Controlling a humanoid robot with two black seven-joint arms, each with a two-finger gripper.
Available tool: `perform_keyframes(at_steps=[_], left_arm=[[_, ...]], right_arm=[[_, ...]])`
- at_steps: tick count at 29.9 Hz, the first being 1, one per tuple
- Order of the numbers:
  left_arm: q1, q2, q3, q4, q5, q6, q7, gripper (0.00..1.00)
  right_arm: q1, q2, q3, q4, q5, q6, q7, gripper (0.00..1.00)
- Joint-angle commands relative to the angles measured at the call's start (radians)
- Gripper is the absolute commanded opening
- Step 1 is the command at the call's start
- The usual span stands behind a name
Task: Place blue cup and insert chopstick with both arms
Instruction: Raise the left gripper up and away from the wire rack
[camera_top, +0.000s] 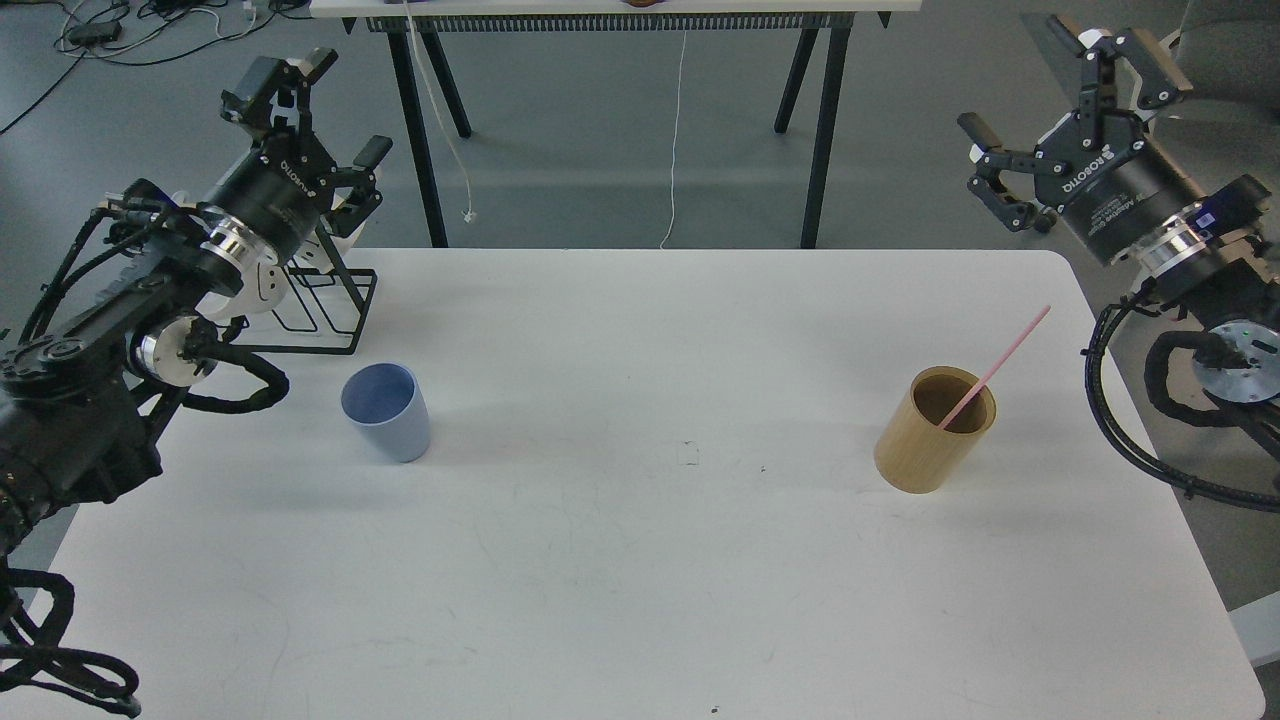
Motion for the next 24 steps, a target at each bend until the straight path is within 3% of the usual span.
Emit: perform_keyframes(at_steps=[1,24], left_arm=[[0.012,0.008,-0.003,-0.008,-0.010,0.000,0.000,1.00],[0.001,-0.012,-0.043,-0.011,-0.172,0.000,0.000,1.00]], right_arm=[[-0.002,0.003,0.000,0.002,0.000,0.000,0.000,0.96],[-0.012,-0.003,-0.003,0.014,0.000,0.000,0.000,0.96]])
